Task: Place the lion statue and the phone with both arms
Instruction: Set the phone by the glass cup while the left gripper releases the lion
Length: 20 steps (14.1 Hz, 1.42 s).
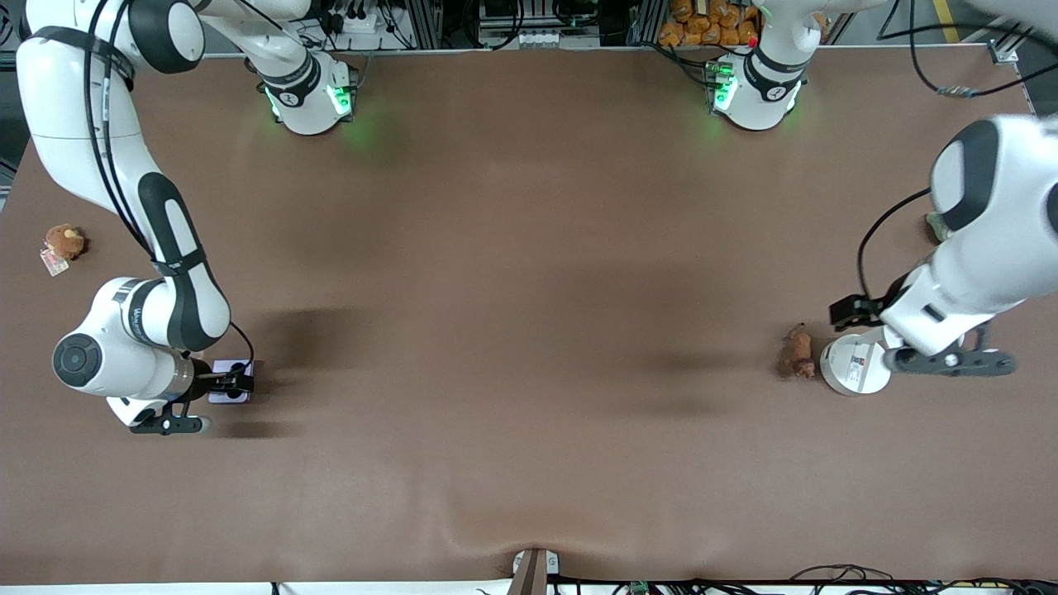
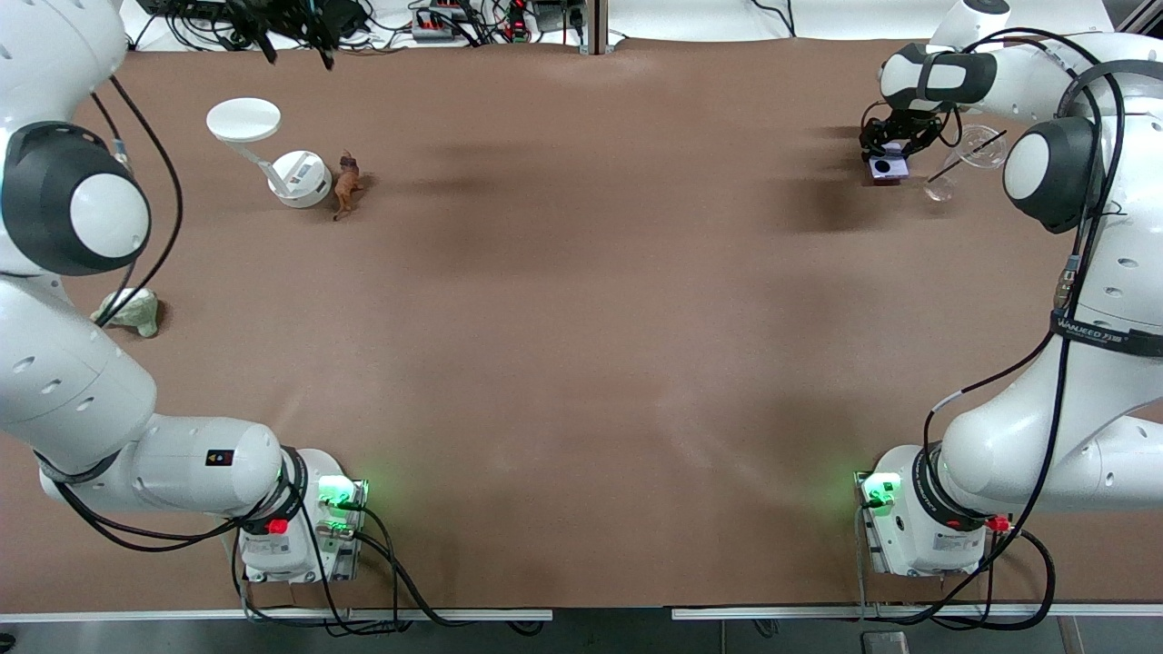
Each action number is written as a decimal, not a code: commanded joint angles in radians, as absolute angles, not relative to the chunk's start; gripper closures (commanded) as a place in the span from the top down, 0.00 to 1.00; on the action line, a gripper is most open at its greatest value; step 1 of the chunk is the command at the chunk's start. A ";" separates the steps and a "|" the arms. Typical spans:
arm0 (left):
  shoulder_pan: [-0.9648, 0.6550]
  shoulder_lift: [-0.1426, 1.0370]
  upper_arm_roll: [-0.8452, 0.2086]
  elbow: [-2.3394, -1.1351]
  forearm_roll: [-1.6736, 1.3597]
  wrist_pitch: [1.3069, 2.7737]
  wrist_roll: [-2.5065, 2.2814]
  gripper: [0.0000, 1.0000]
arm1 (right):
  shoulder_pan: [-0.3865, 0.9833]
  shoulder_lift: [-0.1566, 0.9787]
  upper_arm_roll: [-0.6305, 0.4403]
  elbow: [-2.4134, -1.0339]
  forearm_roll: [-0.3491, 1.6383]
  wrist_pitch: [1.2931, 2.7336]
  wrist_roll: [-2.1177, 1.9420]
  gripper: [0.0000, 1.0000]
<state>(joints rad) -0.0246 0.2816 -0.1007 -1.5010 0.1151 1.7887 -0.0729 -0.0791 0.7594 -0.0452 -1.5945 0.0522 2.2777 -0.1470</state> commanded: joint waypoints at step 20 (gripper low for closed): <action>-0.006 -0.124 -0.058 -1.574 -0.032 1.416 -0.083 1.00 | -0.052 0.234 -0.015 -1.585 -0.058 1.780 -0.006 1.00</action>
